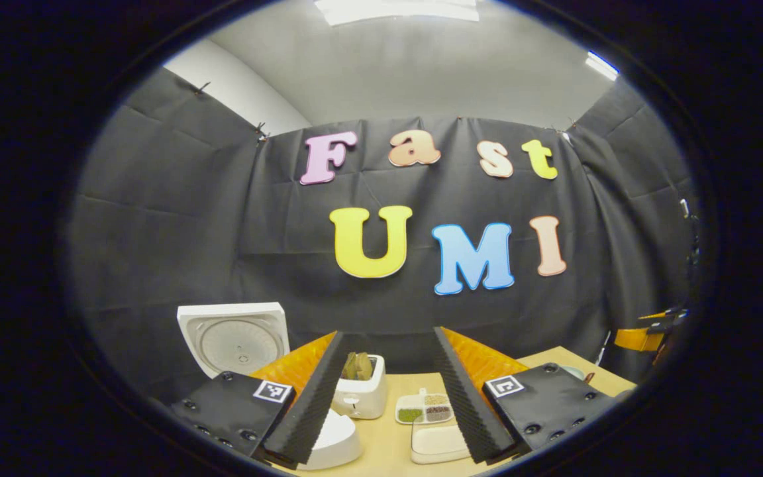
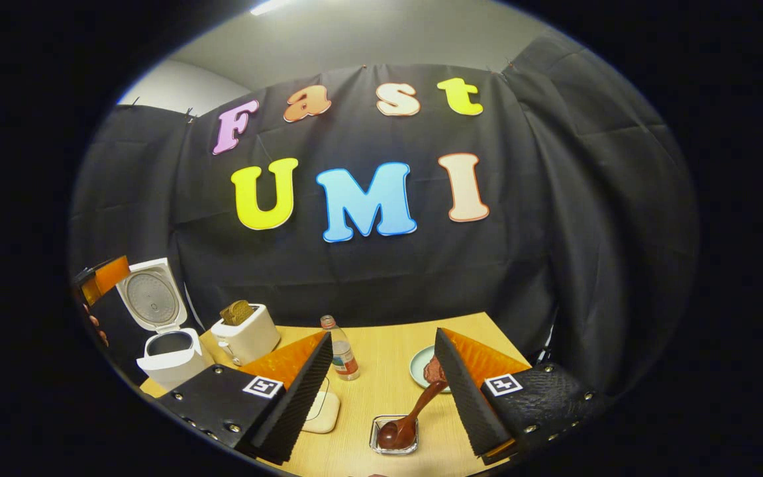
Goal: Close the left gripper, press the button to open the rice cooker; take a wooden spoon from the chopstick holder with the right hand, scoop a spoonful of rice and pour it into the rice cooker, then put the wooden spoon back into the chopstick holder.
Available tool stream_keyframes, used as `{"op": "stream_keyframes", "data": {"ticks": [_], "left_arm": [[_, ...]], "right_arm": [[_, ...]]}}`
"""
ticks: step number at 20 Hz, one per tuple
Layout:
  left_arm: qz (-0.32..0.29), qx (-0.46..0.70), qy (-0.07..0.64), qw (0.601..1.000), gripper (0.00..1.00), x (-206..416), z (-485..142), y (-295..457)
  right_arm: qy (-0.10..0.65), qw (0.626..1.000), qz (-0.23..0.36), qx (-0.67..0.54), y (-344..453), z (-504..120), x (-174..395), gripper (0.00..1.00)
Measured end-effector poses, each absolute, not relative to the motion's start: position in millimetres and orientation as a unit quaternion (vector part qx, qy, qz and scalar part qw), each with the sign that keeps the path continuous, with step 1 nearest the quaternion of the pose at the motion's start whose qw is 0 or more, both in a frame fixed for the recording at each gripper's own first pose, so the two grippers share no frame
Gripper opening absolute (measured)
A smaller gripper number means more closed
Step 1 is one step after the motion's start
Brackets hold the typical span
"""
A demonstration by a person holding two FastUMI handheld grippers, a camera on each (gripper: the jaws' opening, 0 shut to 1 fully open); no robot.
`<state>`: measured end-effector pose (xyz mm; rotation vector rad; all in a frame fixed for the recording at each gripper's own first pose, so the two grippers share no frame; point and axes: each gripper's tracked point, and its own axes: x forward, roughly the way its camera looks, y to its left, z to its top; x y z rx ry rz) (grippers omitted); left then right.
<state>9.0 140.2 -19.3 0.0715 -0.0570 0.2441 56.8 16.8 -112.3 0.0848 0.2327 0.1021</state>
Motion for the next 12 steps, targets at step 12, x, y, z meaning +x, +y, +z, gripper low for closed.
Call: {"op": "stream_keyframes", "data": {"ticks": [12], "left_arm": [[0.141,0.071,0.041,0.987,0.91,10,-62,139]], "right_arm": [[0.264,0.959,0.029,0.098,-18,-255,105,0.95]]}}
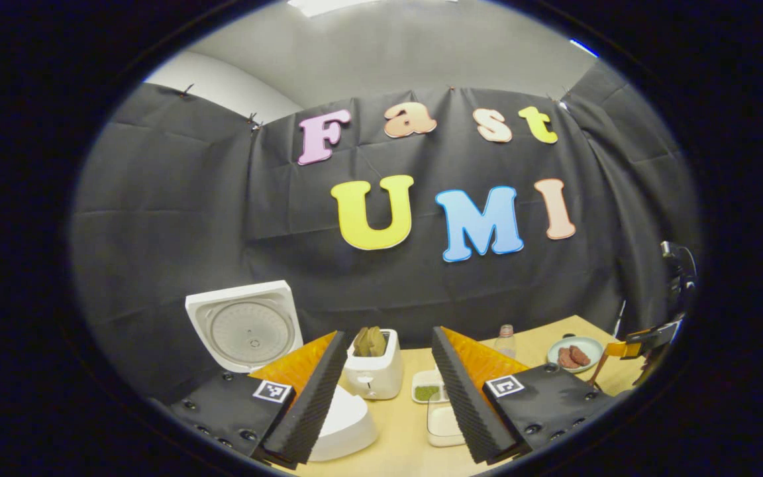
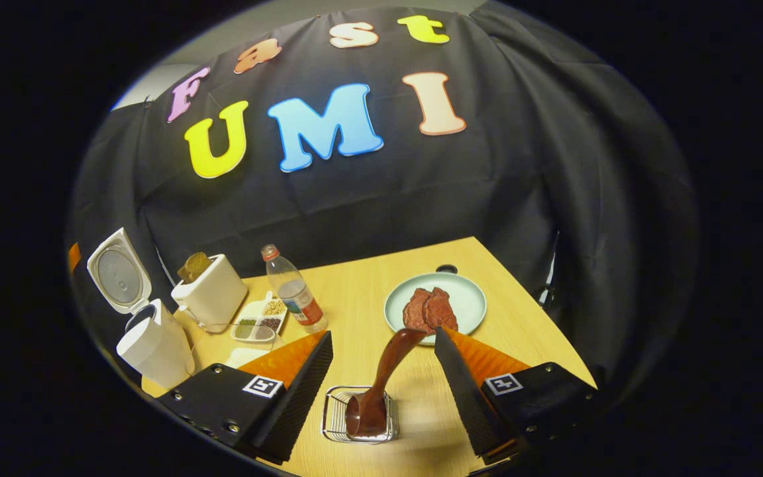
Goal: Close the left gripper, press the button to open the rice cooker; take a wooden spoon from the chopstick holder with the right hand, scoop a spoonful of rice and pour it into the rice cooker, then put the wooden spoon back into the chopstick holder.
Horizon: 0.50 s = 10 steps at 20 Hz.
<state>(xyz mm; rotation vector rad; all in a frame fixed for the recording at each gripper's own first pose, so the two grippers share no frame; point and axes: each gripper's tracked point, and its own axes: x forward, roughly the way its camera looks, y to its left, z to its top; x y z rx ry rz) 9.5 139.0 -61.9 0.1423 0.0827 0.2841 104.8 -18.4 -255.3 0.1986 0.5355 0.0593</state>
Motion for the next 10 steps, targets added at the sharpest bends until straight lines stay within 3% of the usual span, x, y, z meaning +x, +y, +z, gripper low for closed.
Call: {"op": "stream_keyframes", "data": {"ticks": [5,6,8,9,10], "left_arm": [[0.179,0.067,0.036,0.981,0.89,-1,-57,158],[0.185,0.063,0.033,0.980,0.81,-1,-56,159],[0.187,0.056,0.041,0.980,0.81,-2,-62,160],[0.192,0.056,0.043,0.979,0.88,-3,-63,164],[0.196,0.055,0.045,0.978,0.88,-2,-64,167]], "right_arm": [[0.300,0.944,0.029,0.136,-19,-291,125,0.95],[0.303,0.942,0.026,0.140,-20,-296,131,0.95],[0.307,0.940,0.022,0.150,-22,-301,140,0.95],[0.311,0.937,0.027,0.157,-20,-302,141,0.88],[0.316,0.934,0.035,0.162,-16,-305,142,0.85]]}}
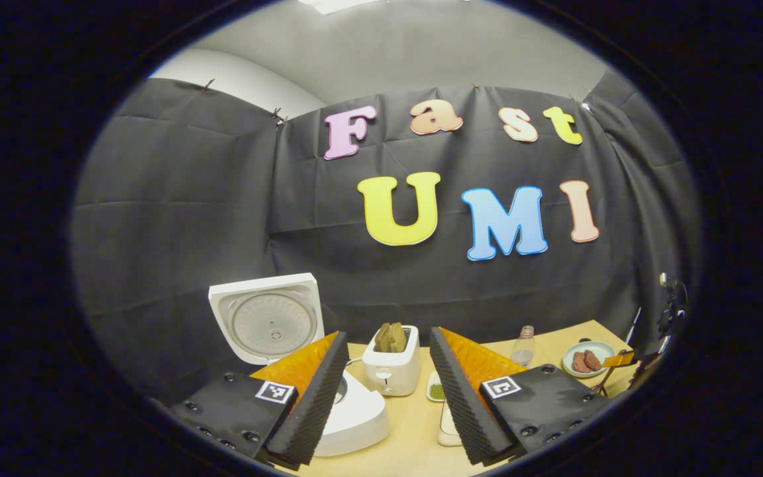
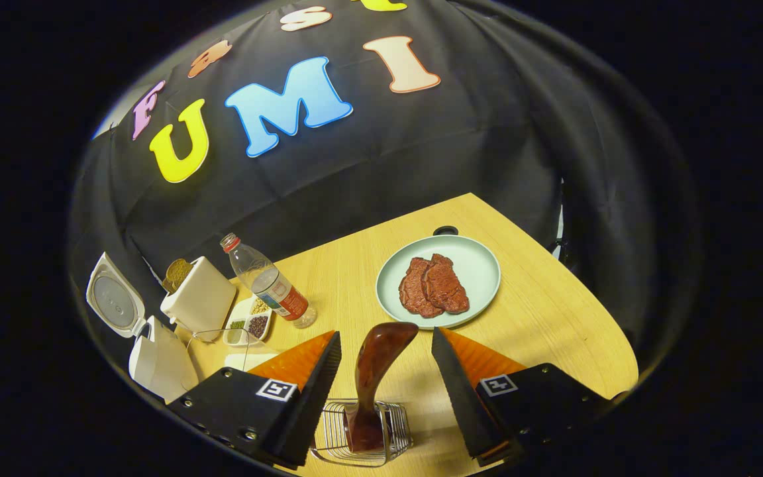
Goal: Close the left gripper, press the button to open the rice cooker; take a wooden spoon from the chopstick holder with the right hand, scoop a spoonful of rice and pour it into the rice cooker, then put the wooden spoon back into the chopstick holder.
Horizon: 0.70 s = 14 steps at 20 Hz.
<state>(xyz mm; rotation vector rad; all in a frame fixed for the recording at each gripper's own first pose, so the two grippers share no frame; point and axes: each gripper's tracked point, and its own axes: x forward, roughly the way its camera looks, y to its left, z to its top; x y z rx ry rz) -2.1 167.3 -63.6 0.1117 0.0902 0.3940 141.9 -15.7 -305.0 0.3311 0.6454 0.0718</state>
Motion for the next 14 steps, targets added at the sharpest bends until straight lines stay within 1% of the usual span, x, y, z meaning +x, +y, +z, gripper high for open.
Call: {"op": "stream_keyframes", "data": {"ticks": [2,3,4,5,6,7,10,12,13,14], "left_arm": [[0.195,0.054,0.049,0.978,0.88,0,-65,167],[0.194,0.054,0.051,0.978,0.88,1,-65,167],[0.196,0.056,0.052,0.978,0.88,1,-66,168],[0.200,0.057,0.046,0.977,0.88,0,-61,169],[0.201,0.057,0.036,0.977,0.87,-1,-54,169],[0.202,0.056,0.028,0.977,0.87,-1,-47,168],[0.178,0.050,0.023,0.982,0.87,2,-49,156],[0.155,0.036,0.009,0.987,0.89,1,-43,145],[0.152,0.037,0.005,0.988,0.87,-2,-42,145],[0.149,0.038,0.007,0.988,0.99,-2,-46,145]], "right_arm": [[0.326,0.928,0.057,0.169,-8,-308,140,0.80],[0.327,0.928,0.061,0.167,-8,-309,138,0.70],[0.324,0.929,0.055,0.169,-13,-307,137,0.55],[0.321,0.928,0.057,0.181,-10,-307,138,0.31],[0.318,0.925,0.060,0.200,-8,-300,135,0.30],[0.318,0.924,0.060,0.206,-5,-297,131,0.21],[0.314,0.927,0.062,0.198,2,-290,118,0.05],[0.304,0.932,0.063,0.186,6,-281,113,0.05],[0.299,0.934,0.064,0.184,6,-273,111,0.05],[0.290,0.937,0.061,0.185,5,-264,111,0.05]]}}
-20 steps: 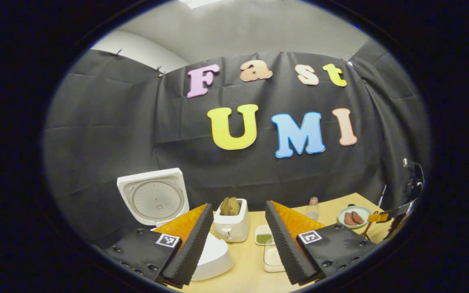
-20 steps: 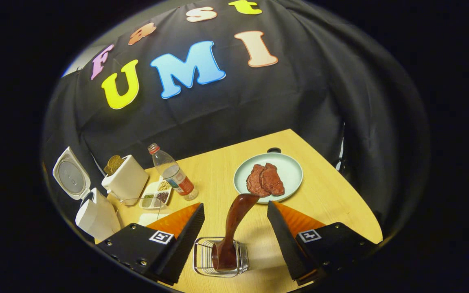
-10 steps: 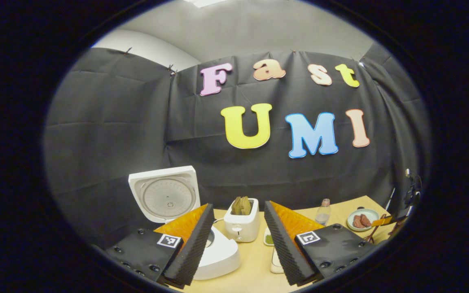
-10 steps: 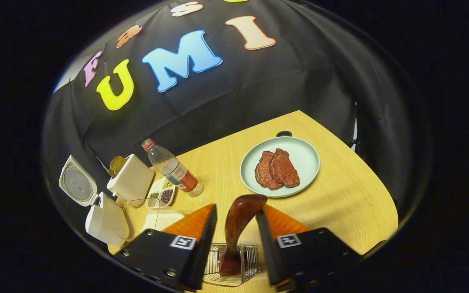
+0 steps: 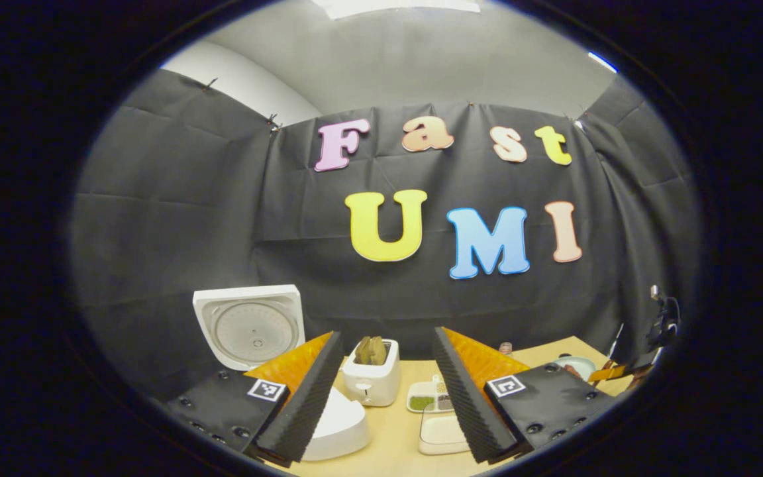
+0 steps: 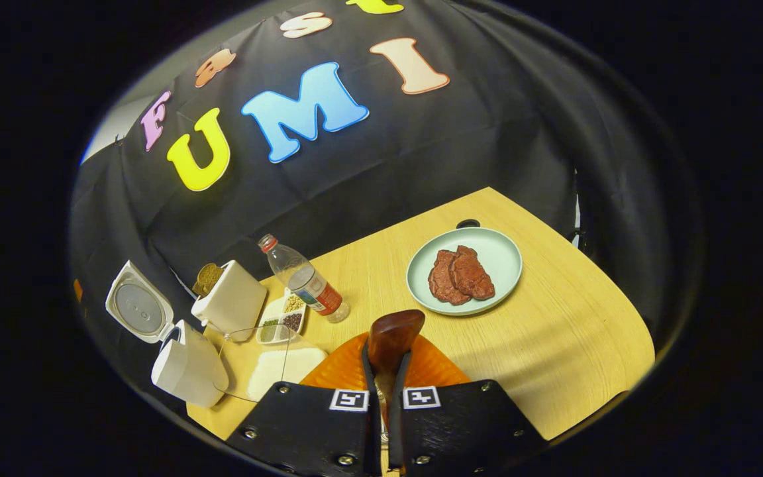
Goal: Close the left gripper, press the button to open the rice cooker; take a wooden spoon from the chopstick holder with the right hand, scoop a spoonful of rice and pour it into the rice cooker, then put the wooden spoon back into the chopstick holder.
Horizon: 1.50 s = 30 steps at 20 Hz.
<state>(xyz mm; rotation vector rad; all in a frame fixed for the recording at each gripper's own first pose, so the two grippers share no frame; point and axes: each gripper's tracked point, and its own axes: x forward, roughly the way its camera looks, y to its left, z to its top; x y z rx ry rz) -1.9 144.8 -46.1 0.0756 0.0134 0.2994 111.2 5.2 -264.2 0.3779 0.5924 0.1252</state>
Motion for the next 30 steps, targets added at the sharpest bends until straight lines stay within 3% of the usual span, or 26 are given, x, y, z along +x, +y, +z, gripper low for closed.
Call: {"op": "stream_keyframes", "data": {"ticks": [8,13,14,17,19,20,23,26,27,30], "left_arm": [[0.102,0.022,0.013,0.994,0.95,-17,-63,137],[0.086,0.030,0.025,0.996,0.96,-25,-76,154],[0.086,0.032,0.027,0.995,1.00,-27,-78,158],[0.092,0.034,0.031,0.995,0.92,-36,-79,170],[0.096,0.030,0.034,0.994,0.96,-41,-86,179],[0.096,0.025,0.039,0.994,0.92,-41,-92,182],[0.102,0.016,0.052,0.993,0.96,-47,-107,194],[0.100,0.009,0.059,0.993,0.96,-53,-113,205],[0.099,0.008,0.064,0.993,0.92,-54,-117,209],[0.102,0.016,0.080,0.991,0.96,-58,-127,222]], "right_arm": [[0.202,0.954,0.104,0.194,39,-159,115,0.05],[0.191,0.949,0.156,0.194,98,-136,126,0.04],[0.189,0.950,0.165,0.189,111,-135,128,0.05],[0.186,0.949,0.176,0.184,148,-141,140,0.05],[0.190,0.946,0.189,0.182,176,-152,146,0.05],[0.192,0.946,0.194,0.176,189,-160,150,0.05],[0.206,0.947,0.194,0.151,215,-191,161,0.05],[0.213,0.949,0.196,0.126,238,-219,172,0.05],[0.211,0.952,0.192,0.110,242,-228,176,0.05],[0.211,0.957,0.187,0.075,256,-254,180,0.05]]}}
